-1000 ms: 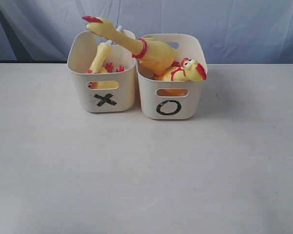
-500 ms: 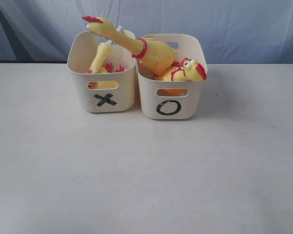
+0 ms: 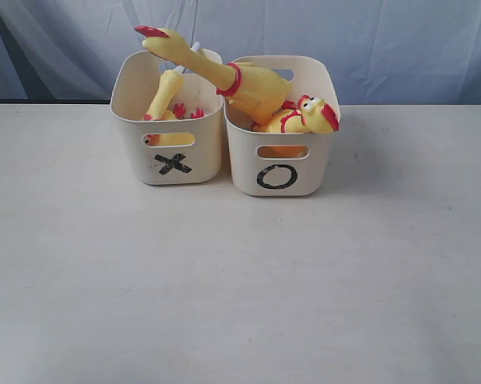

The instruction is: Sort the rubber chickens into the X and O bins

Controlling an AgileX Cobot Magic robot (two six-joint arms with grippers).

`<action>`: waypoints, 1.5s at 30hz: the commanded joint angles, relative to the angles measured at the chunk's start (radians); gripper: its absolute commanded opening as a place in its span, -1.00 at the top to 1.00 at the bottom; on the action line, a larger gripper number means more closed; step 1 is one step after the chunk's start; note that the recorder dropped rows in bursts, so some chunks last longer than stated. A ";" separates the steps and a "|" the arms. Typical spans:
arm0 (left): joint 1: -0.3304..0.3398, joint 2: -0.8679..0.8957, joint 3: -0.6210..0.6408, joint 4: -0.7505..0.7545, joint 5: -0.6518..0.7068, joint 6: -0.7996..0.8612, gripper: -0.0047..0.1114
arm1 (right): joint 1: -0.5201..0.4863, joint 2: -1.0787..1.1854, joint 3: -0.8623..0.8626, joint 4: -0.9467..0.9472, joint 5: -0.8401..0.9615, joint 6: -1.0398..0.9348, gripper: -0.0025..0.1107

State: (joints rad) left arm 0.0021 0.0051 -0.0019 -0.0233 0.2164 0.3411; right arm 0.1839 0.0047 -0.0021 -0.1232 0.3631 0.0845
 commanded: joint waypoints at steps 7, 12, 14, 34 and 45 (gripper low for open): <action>0.005 -0.005 0.002 -0.009 -0.003 -0.007 0.92 | 0.001 -0.005 0.002 0.001 -0.002 -0.003 0.86; 0.005 -0.005 0.002 -0.009 0.001 -0.007 0.92 | 0.001 -0.005 0.002 0.001 -0.002 -0.003 0.86; 0.005 -0.005 0.002 -0.006 0.001 -0.007 0.92 | 0.001 -0.005 0.002 0.001 -0.002 -0.003 0.86; 0.005 -0.005 0.002 -0.009 0.010 -0.305 0.92 | 0.001 -0.005 0.002 0.001 -0.002 0.000 0.86; 0.005 -0.005 0.002 -0.009 0.008 -0.305 0.92 | 0.001 -0.005 0.002 0.001 -0.002 0.000 0.86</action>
State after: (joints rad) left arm 0.0021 0.0051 -0.0019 -0.0260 0.2254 0.0459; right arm 0.1839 0.0047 -0.0021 -0.1232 0.3631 0.0860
